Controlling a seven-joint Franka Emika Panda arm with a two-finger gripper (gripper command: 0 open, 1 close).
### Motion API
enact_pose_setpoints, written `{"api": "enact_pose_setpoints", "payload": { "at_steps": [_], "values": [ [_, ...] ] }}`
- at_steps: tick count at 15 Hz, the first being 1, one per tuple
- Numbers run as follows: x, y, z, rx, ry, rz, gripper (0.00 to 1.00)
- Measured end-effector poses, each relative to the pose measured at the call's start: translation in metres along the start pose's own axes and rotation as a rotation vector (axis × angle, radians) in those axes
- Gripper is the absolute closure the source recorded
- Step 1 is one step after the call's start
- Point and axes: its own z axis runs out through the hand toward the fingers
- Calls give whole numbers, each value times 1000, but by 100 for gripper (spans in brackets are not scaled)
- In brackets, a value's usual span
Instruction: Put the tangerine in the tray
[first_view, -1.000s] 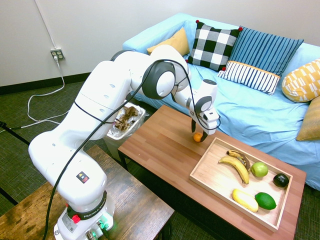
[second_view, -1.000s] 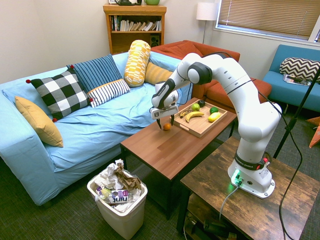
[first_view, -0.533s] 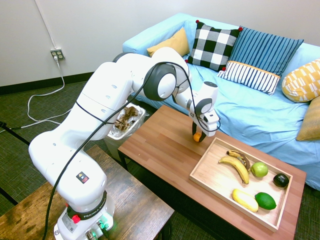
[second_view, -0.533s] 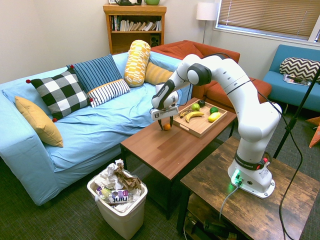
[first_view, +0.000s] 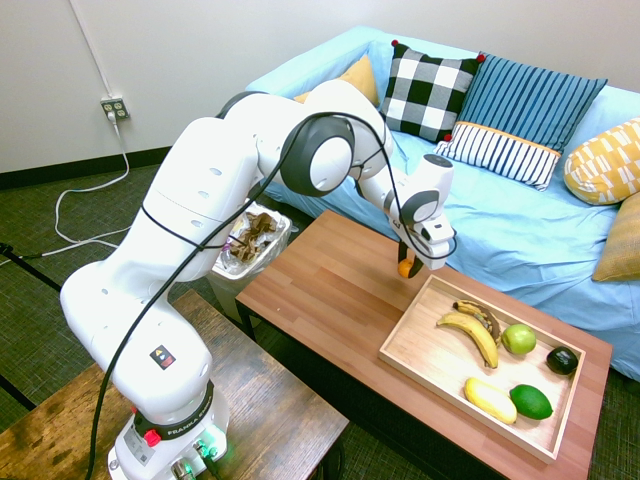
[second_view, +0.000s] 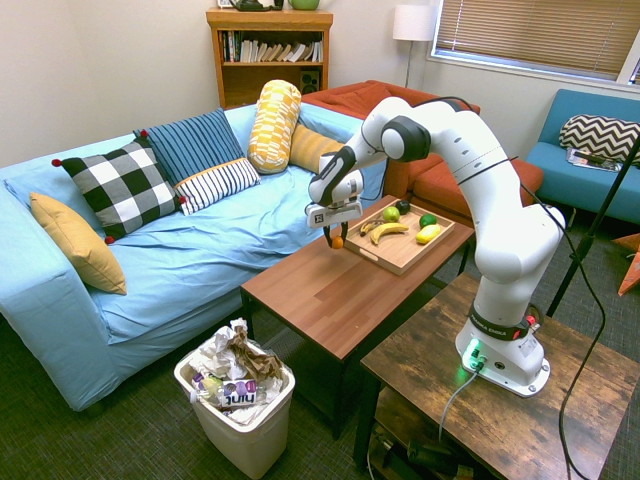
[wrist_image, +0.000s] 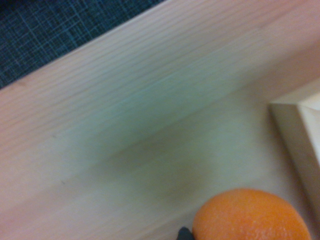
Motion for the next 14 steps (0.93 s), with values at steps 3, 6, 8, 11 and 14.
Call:
{"api": "enact_pose_setpoints", "payload": {
  "at_steps": [3, 6, 8, 11, 14],
  "values": [
    [46, 51, -17, -13, 5, 72, 100],
    [88, 104, -4, -62, 2, 151, 100],
    [106, 128, 16, -100, -3, 189, 100],
    [106, 137, 53, -146, -15, 192, 100],
    [99, 133, 74, -169, -25, 179, 0]
  ]
}}
